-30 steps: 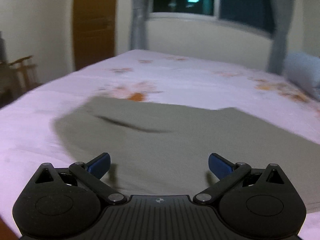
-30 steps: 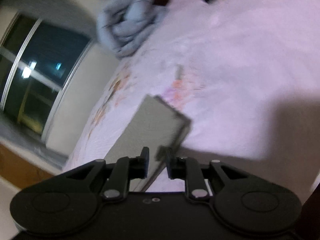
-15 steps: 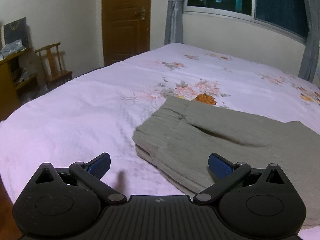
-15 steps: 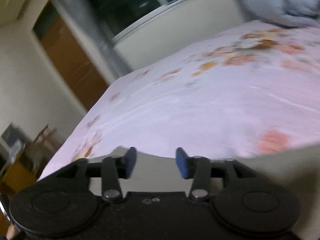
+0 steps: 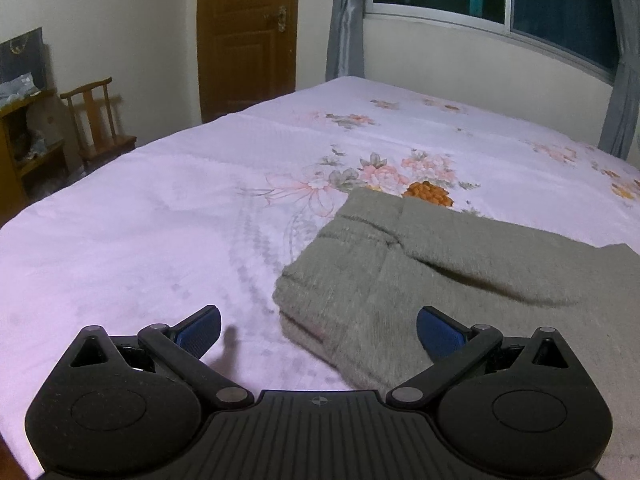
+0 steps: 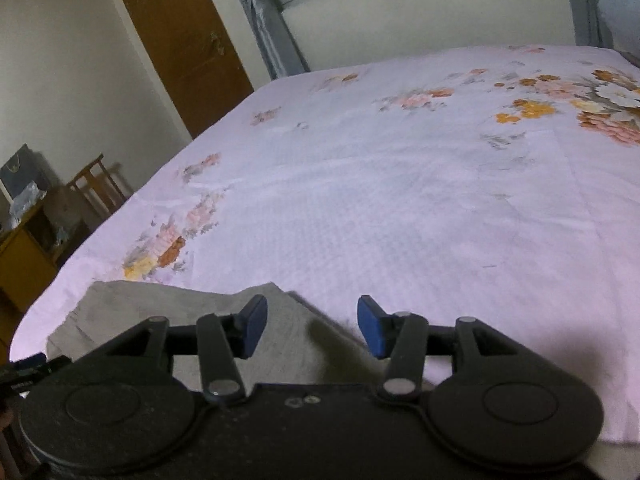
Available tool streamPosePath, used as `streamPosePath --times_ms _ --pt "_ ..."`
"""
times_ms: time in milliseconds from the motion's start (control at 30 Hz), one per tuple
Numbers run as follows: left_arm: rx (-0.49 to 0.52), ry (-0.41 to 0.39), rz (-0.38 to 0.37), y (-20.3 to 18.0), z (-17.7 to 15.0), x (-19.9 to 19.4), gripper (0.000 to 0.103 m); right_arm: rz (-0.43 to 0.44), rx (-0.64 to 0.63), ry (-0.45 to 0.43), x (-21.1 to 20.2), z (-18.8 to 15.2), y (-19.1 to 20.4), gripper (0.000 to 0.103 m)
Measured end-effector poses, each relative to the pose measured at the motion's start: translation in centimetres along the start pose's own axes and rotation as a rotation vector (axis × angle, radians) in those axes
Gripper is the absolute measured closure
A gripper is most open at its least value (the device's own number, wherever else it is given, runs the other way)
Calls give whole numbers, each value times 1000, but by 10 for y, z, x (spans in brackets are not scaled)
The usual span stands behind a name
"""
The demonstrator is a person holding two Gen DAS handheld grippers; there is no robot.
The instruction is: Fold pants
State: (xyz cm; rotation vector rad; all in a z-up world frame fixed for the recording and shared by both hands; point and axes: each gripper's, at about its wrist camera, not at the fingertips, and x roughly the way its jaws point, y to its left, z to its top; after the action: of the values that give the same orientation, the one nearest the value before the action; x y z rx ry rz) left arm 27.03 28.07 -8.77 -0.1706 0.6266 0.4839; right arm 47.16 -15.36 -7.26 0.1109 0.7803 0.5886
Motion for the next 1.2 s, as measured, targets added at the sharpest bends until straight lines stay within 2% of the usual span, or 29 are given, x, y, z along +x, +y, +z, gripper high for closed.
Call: streamPosePath --times_ms 100,133,167,267,433,500,533,600,633,700,733,767,800,833,867,900,933,1000,1067,1100,1200 --pt "-66 21 -52 4 2 9 1 16 -17 29 22 2 1 61" --pt "-75 23 -73 4 1 11 7 20 -28 35 27 2 2 61" --pt "-77 27 -89 3 1 13 22 26 -38 44 33 3 3 61" --pt "-76 20 -94 -2 -2 13 26 30 -74 74 49 4 8 61" --pt "-159 -2 -133 13 -6 8 39 112 -111 119 71 7 17 61" --pt "-172 0 -151 18 -5 8 46 147 -118 159 77 10 20 87" --pt "-178 -5 -156 20 -4 8 49 140 -153 163 78 12 25 100" --pt "-164 1 -149 21 -1 9 51 99 -217 140 75 15 35 103" --pt "-155 29 -135 19 -2 14 50 11 -292 128 77 11 43 103" --pt "-175 58 -117 20 -5 22 39 -83 -355 156 89 -2 51 103" --pt "-186 59 -112 21 -6 22 37 -111 -362 139 90 -6 53 103" --pt "-201 56 -101 23 -5 19 31 -148 -348 115 86 -5 54 103" --pt "-200 48 -79 23 -4 14 18 -194 -309 82 77 -3 51 103" --pt "-180 33 -41 22 -3 8 13 -221 -225 30 60 1 41 98" --pt "-155 11 -3 21 -3 0 9 -199 -118 -29 38 3 27 91" --pt "-132 -13 12 19 -4 -9 9 -134 2 -86 8 2 8 89" --pt "-114 -30 3 16 -5 -17 8 -96 81 -127 -20 -3 -10 88" --pt "-78 -47 -21 3 -6 -30 4 -124 171 -206 -78 -21 -38 77" --pt "-44 -65 -46 -16 -7 -42 1 -142 272 -284 -141 -50 -72 42" --pt "-24 -80 -68 -29 -8 -50 0 -174 332 -333 -176 -70 -91 37" --pt "12 -93 -156 -74 -13 -70 0 -252 528 -450 -262 -127 -141 40"
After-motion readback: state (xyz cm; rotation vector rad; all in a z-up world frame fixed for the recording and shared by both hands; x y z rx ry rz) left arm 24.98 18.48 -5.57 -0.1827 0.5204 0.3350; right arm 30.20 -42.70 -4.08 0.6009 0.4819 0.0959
